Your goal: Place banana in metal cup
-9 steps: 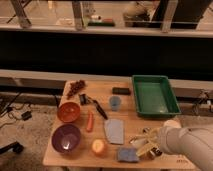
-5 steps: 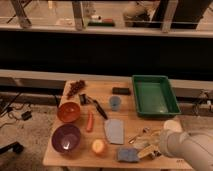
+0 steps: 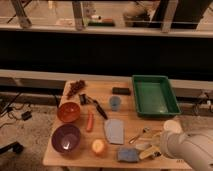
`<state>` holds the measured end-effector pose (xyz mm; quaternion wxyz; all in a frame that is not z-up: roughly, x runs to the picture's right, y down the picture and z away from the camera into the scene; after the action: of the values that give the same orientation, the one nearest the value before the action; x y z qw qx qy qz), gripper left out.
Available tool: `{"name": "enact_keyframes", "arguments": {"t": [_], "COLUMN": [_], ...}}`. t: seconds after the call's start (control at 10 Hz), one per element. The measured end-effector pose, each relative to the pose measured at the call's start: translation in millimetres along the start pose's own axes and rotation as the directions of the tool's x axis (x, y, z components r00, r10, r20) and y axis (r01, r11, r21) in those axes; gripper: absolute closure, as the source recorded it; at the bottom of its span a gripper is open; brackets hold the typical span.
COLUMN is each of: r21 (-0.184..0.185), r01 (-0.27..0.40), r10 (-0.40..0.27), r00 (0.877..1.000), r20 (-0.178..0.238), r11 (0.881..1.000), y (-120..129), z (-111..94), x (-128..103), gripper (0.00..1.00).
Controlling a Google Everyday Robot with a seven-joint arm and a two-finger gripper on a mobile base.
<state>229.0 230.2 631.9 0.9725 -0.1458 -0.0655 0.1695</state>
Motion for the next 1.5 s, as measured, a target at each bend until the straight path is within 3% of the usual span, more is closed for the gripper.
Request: {"name": "enact_keyframes", "arguments": {"t": [0.4,0.9,1.2,1.5], "r21": [-0.003,-0.034,-0.042,-0.042], "r01": [-0.032,-0.051,-0.054,-0.054], "r10": [0.031,0.048,0.050,0.050], "r00": [0.999,0.995,0.994,0.994], "r20": [-0.040,-0.085,-0.094,-0.093], "r11": [0.999,0.998,0.998,0.998], "y": [-7,-8,-7,-7], "z": [6,16,18,19], "x": [13,22,24,24], "gripper": [1.00,1.00,1.00,0.65]}}
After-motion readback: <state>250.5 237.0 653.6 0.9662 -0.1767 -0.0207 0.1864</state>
